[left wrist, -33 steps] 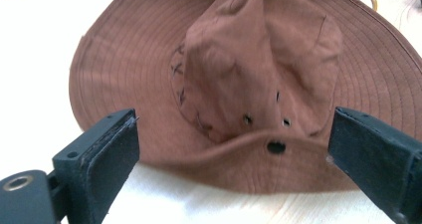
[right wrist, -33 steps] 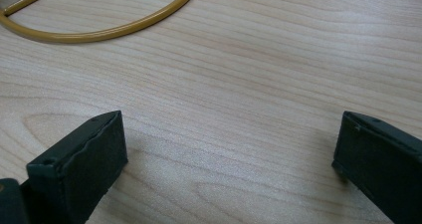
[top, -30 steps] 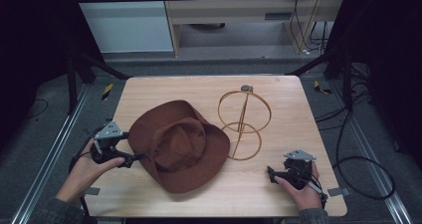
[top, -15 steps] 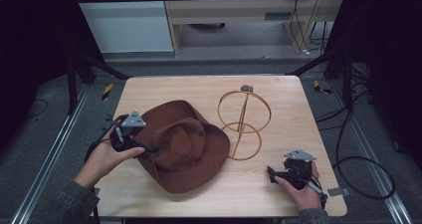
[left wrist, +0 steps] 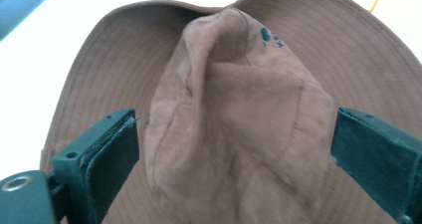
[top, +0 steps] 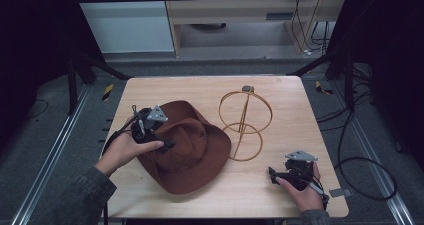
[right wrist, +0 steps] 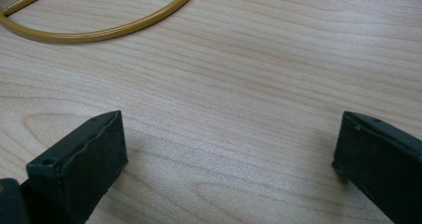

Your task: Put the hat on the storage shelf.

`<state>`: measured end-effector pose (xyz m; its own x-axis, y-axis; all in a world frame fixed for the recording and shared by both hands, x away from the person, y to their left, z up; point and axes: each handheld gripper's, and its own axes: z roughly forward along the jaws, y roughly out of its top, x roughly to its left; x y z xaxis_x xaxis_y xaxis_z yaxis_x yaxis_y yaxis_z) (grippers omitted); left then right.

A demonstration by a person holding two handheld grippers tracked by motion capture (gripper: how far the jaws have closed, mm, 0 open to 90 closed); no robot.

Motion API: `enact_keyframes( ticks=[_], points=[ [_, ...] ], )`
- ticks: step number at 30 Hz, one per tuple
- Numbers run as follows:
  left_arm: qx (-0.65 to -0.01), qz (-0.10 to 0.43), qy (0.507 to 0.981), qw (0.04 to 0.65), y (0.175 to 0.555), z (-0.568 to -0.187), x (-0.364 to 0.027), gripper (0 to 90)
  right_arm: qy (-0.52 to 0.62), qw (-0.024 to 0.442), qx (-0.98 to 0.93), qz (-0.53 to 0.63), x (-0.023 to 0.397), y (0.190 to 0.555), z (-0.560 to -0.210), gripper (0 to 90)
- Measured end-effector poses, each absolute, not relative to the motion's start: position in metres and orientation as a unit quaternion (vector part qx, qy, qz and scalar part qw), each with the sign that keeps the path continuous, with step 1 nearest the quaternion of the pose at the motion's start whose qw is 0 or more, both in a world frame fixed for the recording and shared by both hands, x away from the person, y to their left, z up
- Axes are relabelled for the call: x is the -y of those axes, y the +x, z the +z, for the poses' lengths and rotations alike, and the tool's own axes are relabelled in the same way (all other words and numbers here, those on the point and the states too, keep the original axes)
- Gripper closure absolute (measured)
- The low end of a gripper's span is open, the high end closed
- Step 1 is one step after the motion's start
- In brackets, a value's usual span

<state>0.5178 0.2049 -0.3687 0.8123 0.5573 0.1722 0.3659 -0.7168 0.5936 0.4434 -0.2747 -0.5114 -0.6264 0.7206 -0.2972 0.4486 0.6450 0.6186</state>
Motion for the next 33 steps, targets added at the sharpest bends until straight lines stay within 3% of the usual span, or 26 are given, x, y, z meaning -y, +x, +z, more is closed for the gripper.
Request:
enact_keyframes(
  ticks=[24, 27, 33],
  points=[
    [-0.256, 0.131, 0.932, 0.222, 0.558, -0.405, -0.18, 11.2, 0.337, 0.269, -0.866, 0.253, 0.275, 0.444, -0.511, 0.4],
    [-0.255, 0.129, 0.932, 0.221, 0.56, -0.407, -0.179, 13.8, 0.337, 0.269, -0.866, 0.253, 0.275, 0.444, -0.511, 0.4],
    [-0.252, 0.128, 0.934, 0.218, 0.561, -0.411, -0.177, 30.7, 0.336, 0.269, -0.866, 0.254, 0.274, 0.444, -0.511, 0.4]
  ],
)
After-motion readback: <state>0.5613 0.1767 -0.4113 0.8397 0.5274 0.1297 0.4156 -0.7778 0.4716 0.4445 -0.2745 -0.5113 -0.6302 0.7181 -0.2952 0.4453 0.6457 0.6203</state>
